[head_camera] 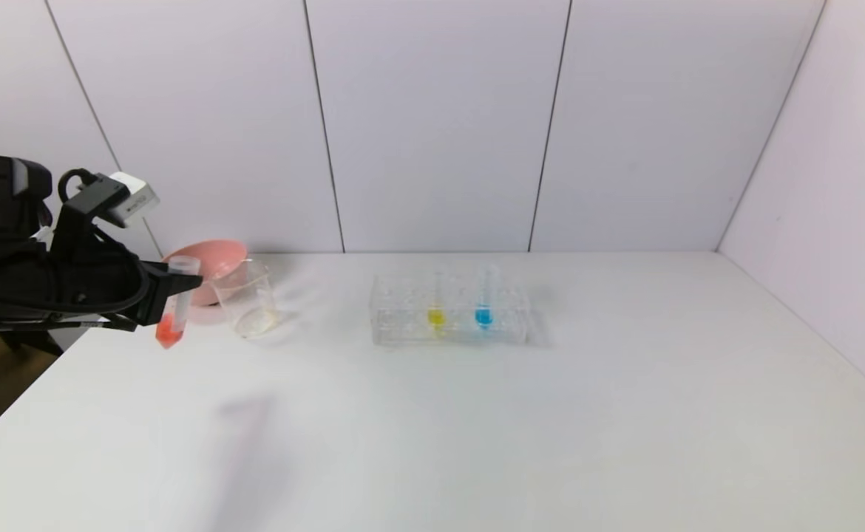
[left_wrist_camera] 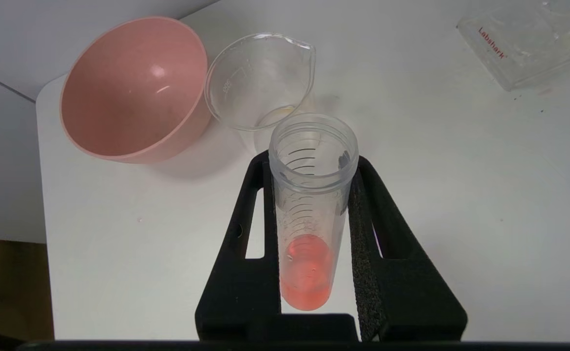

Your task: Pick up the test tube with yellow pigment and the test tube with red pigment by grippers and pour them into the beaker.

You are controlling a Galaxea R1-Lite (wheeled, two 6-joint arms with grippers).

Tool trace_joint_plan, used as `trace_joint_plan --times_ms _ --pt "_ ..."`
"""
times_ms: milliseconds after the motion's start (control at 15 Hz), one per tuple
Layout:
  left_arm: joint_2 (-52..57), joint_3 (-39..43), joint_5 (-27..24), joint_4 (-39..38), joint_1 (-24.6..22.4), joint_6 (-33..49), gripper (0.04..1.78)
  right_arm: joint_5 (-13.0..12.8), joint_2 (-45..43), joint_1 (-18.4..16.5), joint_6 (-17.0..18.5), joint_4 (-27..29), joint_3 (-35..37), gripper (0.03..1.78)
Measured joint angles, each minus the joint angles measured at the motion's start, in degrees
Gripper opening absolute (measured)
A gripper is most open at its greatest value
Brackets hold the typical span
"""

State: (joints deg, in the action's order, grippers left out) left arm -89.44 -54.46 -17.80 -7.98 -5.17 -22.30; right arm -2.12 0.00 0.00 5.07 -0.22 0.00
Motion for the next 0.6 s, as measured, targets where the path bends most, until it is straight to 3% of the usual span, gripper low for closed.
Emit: trace_joint_plan --times_ms 333,600 --pt "-6.62 -11.42 0.49 9.76 -0.67 -5.73 0.43 -0.02 0.00 0.00 0.00 0.00 0.00 1.71" --pt "-12.13 -17.68 0.24 12.47 -1.68 -13.90 0.43 0.00 0.00 0.00 0.00 0.00 0.00 1.71"
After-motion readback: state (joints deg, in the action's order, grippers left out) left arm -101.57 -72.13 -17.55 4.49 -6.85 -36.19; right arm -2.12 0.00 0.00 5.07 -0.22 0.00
